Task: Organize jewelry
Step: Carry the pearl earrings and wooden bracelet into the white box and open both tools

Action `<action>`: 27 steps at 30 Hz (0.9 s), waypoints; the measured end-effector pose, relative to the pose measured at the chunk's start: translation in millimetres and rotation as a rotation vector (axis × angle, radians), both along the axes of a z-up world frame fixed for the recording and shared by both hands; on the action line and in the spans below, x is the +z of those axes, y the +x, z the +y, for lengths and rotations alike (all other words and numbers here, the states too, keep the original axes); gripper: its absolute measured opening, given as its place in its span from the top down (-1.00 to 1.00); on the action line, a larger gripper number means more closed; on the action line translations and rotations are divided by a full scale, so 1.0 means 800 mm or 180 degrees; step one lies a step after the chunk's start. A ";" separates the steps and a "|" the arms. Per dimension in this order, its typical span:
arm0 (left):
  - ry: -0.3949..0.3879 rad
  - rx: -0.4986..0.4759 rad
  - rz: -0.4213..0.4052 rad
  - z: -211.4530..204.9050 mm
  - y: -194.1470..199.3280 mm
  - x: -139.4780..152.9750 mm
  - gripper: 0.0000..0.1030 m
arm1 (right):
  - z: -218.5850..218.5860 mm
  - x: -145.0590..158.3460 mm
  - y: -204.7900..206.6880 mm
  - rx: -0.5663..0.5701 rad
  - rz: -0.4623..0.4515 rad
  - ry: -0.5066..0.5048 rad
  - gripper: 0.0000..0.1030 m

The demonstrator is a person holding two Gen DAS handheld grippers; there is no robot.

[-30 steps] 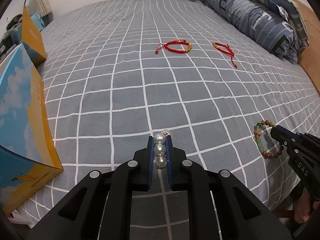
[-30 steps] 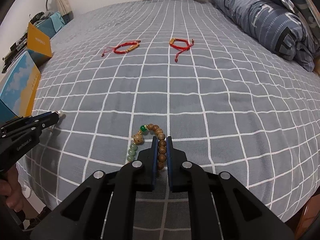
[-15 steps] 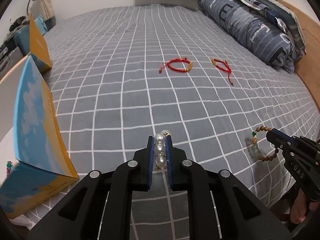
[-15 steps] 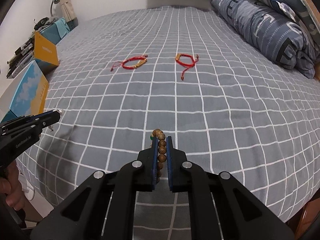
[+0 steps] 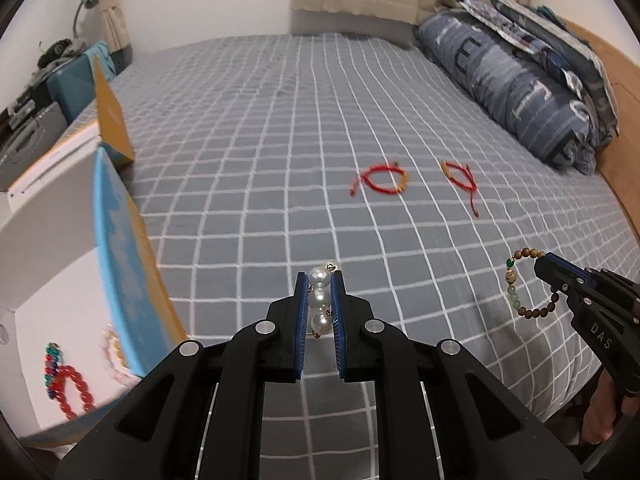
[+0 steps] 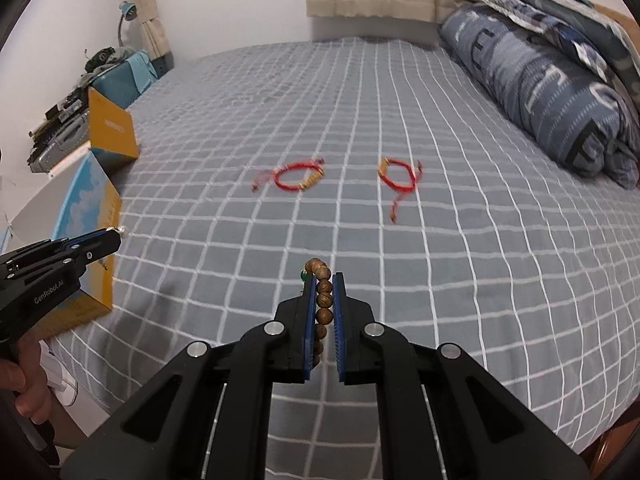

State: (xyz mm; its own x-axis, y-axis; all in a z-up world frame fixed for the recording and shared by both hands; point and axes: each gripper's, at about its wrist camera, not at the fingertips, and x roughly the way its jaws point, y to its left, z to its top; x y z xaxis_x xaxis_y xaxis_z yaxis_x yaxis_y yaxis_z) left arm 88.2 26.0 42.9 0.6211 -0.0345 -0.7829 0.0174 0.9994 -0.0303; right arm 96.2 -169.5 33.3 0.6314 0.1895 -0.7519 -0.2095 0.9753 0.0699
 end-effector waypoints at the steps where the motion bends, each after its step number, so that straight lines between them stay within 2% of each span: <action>1: 0.0004 0.0025 -0.0024 0.005 0.000 0.006 0.79 | 0.005 0.006 0.003 0.0022 -0.0021 0.0017 0.85; 15: 0.0034 0.0511 -0.0253 0.102 -0.018 0.066 0.79 | 0.105 0.053 0.033 0.0523 -0.0139 0.0216 0.85; 27: 0.0070 0.1176 -0.0316 0.223 -0.076 0.090 0.79 | 0.259 0.090 0.025 0.1178 -0.0244 0.0385 0.85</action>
